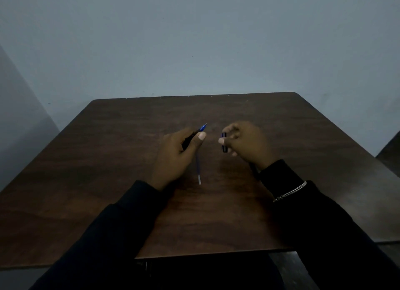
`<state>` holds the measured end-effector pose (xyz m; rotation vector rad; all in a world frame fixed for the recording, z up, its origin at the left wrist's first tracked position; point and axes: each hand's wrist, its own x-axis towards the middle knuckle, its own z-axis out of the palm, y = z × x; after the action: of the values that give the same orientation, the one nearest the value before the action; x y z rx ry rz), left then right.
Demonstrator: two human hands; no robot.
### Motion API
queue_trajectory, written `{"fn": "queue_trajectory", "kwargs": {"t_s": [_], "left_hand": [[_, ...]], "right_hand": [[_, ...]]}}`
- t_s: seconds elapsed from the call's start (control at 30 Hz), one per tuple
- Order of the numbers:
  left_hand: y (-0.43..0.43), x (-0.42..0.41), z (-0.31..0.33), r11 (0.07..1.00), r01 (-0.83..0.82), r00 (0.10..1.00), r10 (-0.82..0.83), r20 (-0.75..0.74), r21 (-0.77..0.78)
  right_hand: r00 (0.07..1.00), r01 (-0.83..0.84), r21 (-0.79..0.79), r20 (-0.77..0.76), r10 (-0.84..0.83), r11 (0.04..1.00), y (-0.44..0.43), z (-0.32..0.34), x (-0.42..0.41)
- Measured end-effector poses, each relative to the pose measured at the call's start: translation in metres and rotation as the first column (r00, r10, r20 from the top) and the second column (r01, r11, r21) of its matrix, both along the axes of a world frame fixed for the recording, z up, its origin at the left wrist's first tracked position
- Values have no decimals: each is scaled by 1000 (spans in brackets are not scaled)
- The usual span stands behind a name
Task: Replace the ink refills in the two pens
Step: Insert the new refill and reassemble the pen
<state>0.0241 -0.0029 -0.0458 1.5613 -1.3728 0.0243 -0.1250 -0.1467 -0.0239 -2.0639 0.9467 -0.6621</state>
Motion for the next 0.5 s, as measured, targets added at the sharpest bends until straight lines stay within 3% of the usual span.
{"fn": "queue_trajectory", "kwargs": {"t_s": [0.17, 0.5], "left_hand": [[1, -1, 3, 1000, 8, 1000, -8, 3, -7], [1, -1, 3, 1000, 6, 1000, -6, 12, 1]], "right_hand": [[978, -6, -89, -207, -12, 996, -2, -11, 11], [957, 34, -90, -286, -59, 995, -13, -25, 17]]}}
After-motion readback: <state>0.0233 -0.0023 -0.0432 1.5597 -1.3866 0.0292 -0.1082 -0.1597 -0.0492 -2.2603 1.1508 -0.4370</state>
